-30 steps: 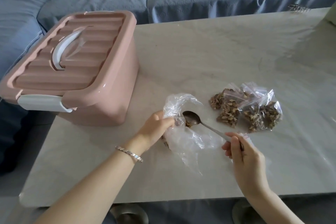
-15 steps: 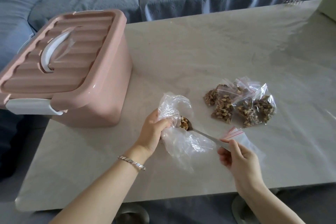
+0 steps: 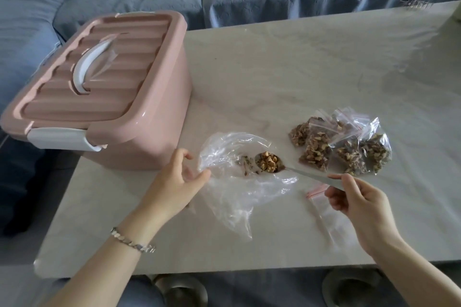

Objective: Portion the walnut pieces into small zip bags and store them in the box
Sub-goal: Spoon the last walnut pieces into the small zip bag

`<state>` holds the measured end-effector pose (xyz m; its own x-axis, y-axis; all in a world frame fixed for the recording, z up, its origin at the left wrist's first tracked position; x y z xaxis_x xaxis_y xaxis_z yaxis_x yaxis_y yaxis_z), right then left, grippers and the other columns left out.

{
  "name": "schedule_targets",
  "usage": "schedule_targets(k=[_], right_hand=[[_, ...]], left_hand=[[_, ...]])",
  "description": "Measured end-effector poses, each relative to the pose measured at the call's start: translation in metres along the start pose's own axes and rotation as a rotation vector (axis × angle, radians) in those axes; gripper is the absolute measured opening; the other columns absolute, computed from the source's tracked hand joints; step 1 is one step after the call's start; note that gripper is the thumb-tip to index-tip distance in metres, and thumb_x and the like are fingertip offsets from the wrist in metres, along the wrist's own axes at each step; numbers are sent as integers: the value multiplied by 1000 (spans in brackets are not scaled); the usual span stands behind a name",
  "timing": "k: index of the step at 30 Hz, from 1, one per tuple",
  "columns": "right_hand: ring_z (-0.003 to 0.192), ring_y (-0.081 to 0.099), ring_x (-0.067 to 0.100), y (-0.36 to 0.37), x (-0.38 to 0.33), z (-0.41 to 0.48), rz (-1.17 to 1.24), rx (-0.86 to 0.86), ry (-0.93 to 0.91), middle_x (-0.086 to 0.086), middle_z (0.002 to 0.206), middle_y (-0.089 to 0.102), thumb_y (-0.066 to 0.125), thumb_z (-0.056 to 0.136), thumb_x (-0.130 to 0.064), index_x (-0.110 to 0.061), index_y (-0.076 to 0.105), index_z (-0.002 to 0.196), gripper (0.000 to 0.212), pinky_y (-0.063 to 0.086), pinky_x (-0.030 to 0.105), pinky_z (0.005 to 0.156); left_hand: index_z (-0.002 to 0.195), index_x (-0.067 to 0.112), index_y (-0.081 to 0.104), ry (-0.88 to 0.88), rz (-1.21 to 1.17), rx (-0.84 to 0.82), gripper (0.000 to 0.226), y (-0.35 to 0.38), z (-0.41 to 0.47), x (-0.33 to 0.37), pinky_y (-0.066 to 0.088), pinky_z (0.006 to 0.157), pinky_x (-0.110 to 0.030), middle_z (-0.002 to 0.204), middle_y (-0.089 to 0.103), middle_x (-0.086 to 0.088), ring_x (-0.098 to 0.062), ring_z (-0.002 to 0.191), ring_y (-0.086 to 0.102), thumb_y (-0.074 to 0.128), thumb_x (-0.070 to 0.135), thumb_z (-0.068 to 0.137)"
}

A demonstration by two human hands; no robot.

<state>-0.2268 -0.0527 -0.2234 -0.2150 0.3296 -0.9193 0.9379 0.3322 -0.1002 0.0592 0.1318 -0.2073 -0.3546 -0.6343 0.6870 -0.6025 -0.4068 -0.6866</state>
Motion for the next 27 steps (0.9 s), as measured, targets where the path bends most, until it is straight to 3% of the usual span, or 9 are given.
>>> schedule_targets(k=[3,7,12,14,17,19,21,27], right_hand=[[55,53,16,0,-4,1,-25,-19,10,5,63,63,43,97,-18,-12,67,85,27,51,19,54],[56,51,18,-2,-19,1,-4,-38,3,0,54,63,44,97,-17,-9,68,84,28,51,16,50],[48,50,12,-5,-46,0,15,-51,-44,0,51,62,45,96,-15,-7,68,80,29,48,14,47],[46,50,10,-7,-54,0,18,-57,-61,0,51,62,45,95,-15,-8,68,79,29,49,14,47],[45,51,9,-10,-59,-1,27,-51,-69,1,50,61,45,96,-16,-9,69,78,30,49,15,47],[45,50,8,-12,-60,-1,30,-43,-65,1,50,61,45,96,-16,-10,69,78,30,48,15,46],[44,50,8,-12,-60,-2,19,-44,-63,0,50,61,45,95,-15,-9,69,78,30,48,14,46],[44,49,10,-13,-68,-7,6,-60,-83,2,49,58,45,94,-13,-8,68,76,30,46,15,43]], left_hand=[[112,32,40,71,0,125,48,-10,-15,-8,46,73,-29,85,55,2,-7,77,55,71,38,76],[113,34,35,390,-215,445,51,-43,-45,29,38,73,-7,84,52,4,1,78,52,61,41,70],[117,29,33,663,-450,459,49,-49,-65,98,40,64,-12,89,45,-2,-15,79,47,60,24,76],[119,22,34,736,-449,452,50,-40,-65,118,40,70,-13,90,45,-3,-14,80,46,59,21,77],[118,27,35,673,-457,365,48,-10,-49,121,40,79,-14,94,48,3,-7,82,47,59,24,76],[114,40,33,561,-417,251,47,18,-38,109,39,79,-9,97,48,10,-3,85,48,59,30,75],[114,43,32,477,-389,165,50,40,-32,92,38,79,-4,101,48,13,0,90,48,58,35,73],[115,43,31,319,-379,130,62,56,-25,65,43,76,-9,107,50,15,1,94,50,68,22,70]])
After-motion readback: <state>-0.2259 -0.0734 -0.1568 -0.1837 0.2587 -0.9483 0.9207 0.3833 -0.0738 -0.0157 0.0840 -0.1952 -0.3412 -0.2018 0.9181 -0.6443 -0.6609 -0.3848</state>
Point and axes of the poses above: each hand's wrist, its own z-axis towards the middle knuckle, its own y-axis out of the palm, x = y × z, the point moved 9 cm from there along z, towards the middle knuckle
